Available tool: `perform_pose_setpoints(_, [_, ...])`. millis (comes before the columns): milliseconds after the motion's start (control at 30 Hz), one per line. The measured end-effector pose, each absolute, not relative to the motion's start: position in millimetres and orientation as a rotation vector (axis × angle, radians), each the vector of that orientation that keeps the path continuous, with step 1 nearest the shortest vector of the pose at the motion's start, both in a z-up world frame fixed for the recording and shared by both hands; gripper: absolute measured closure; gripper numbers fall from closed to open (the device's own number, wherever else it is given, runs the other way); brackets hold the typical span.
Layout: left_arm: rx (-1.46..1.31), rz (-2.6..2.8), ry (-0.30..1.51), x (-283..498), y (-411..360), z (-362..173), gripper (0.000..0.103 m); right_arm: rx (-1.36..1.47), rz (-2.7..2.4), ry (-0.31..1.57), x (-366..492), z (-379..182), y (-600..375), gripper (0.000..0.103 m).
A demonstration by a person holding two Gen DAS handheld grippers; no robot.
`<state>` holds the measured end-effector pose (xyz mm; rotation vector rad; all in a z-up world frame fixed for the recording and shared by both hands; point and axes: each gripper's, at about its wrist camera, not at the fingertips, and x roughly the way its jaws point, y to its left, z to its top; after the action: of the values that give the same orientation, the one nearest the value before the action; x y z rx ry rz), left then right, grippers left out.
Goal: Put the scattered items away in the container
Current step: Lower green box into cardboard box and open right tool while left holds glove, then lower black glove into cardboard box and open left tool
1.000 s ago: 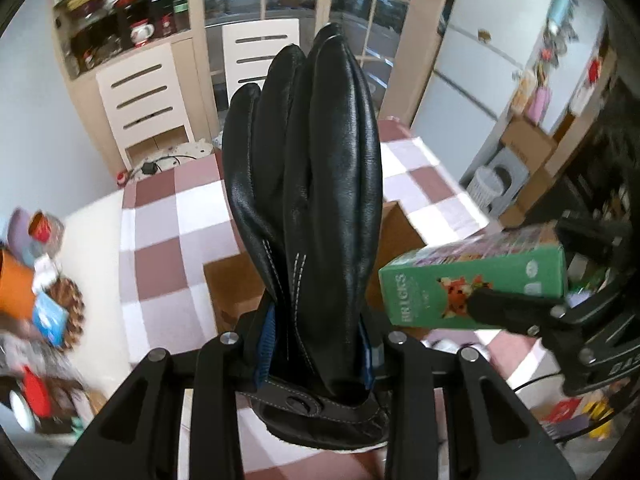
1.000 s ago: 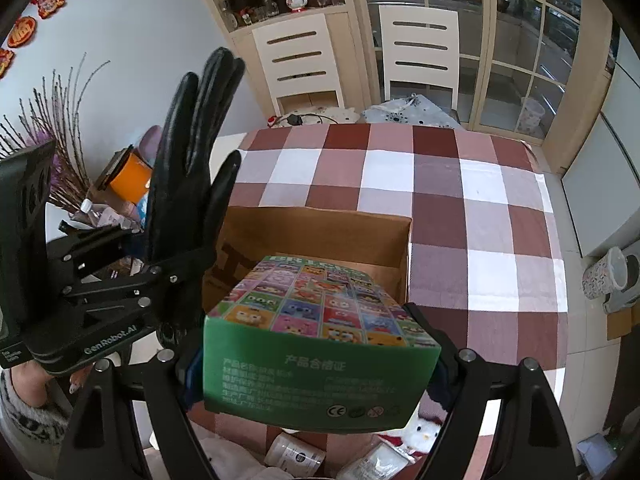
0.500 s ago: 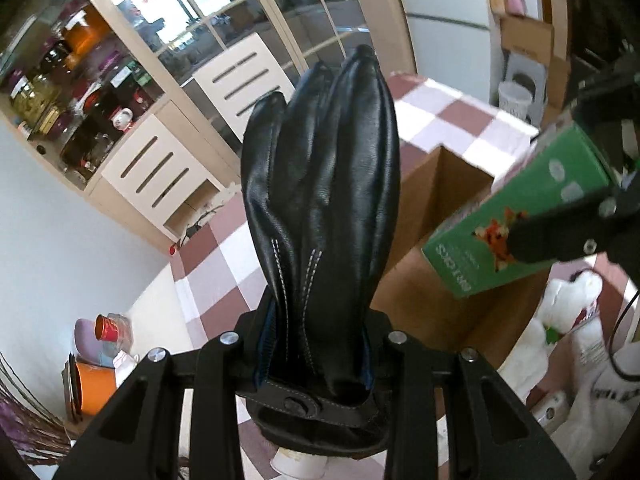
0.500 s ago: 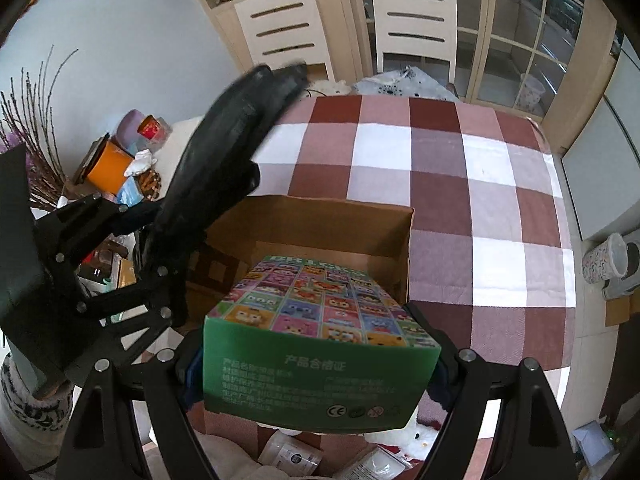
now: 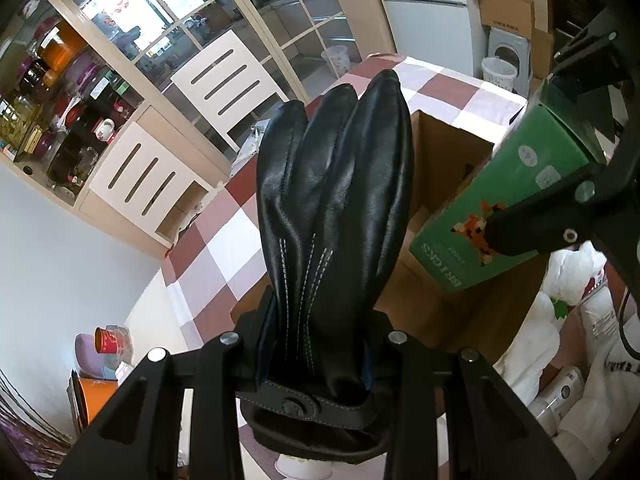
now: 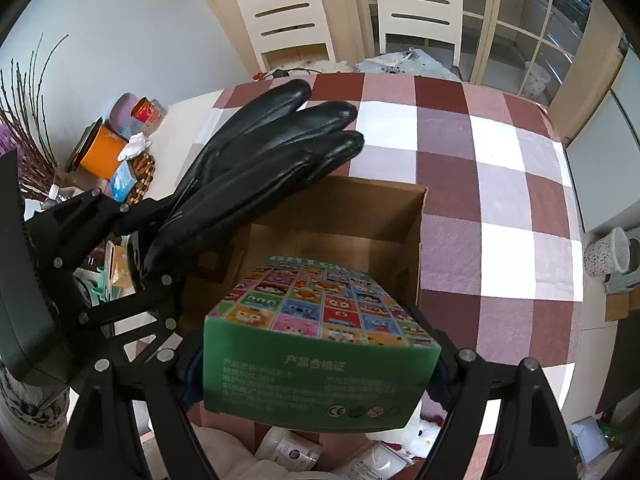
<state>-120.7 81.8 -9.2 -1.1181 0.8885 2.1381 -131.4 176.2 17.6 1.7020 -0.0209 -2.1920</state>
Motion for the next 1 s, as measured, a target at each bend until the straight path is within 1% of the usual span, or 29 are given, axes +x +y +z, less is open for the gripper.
perform_pose_setpoints(133, [-1.112, 2.131, 0.91, -119.9, 83.3, -10.7, 0.065, 1.71, -2.177, -0.01, -133.2, 14.7, 173.9, 0.018])
perform_pose_setpoints(167, [-1.111, 2.132, 0.921, -119.8, 83.9, -11.2, 0.061, 1.713, -2.172, -0.007, -133.6, 13.9, 173.1, 0.018])
perform_pose_setpoints(200, [-1.11, 2.136, 0.93, -119.2, 84.3, -11.6, 0.053, 1.716, -2.168, -0.007, -134.0, 13.2, 172.6, 0.017])
perform_pose_setpoints(233, [-1.11, 2.142, 0.933, -119.0, 84.4, -11.7, 0.049, 1.719, -2.162, -0.009, -134.2, 12.5, 172.1, 0.017])
perform_pose_setpoints(267, [-1.108, 2.147, 0.93, -119.0, 84.4, -11.2, 0.042, 1.727, -2.154, -0.011, -135.0, 11.4, 171.8, 0.017])
perform_pose_setpoints(300, [-1.109, 2.151, 0.921, -119.3, 83.8, -10.3, 0.037, 1.734, -2.148, -0.014, -135.7, 10.3, 171.7, 0.017])
perform_pose_setpoints(400, [-1.148, 2.165, 0.845, -124.8, 78.4, -7.1, 0.031, 1.757, -2.136, -0.014, -137.0, 7.5, 171.7, 0.017])
perform_pose_setpoints(500, [-1.226, 2.173, 0.707, -134.1, 65.9, -3.8, 0.028, 1.777, -2.124, -0.015, -137.2, 5.6, 173.2, 0.016])
perform_pose_setpoints(567, [-1.27, 2.185, 0.613, -139.9, 55.0, -0.6, 0.027, 1.761, -2.14, 0.007, -135.6, 9.6, 174.7, 0.014])
perform_pose_setpoints(733, [-1.34, 2.225, 0.375, -147.3, 22.4, 11.1, 0.025, 1.722, -2.216, 0.125, -133.8, 20.1, 174.8, 0.013])
perform_pose_setpoints(867, [-1.355, 2.248, 0.164, -154.2, -2.3, 24.9, 0.024, 1.727, -2.217, 0.076, -135.8, 22.9, 179.7, 0.013])
perform_pose_setpoints(1000, [-1.378, 2.243, 0.036, -158.8, -18.2, 30.9, 0.023, 1.725, -2.214, 0.075, -134.4, 23.5, 181.4, 0.013])
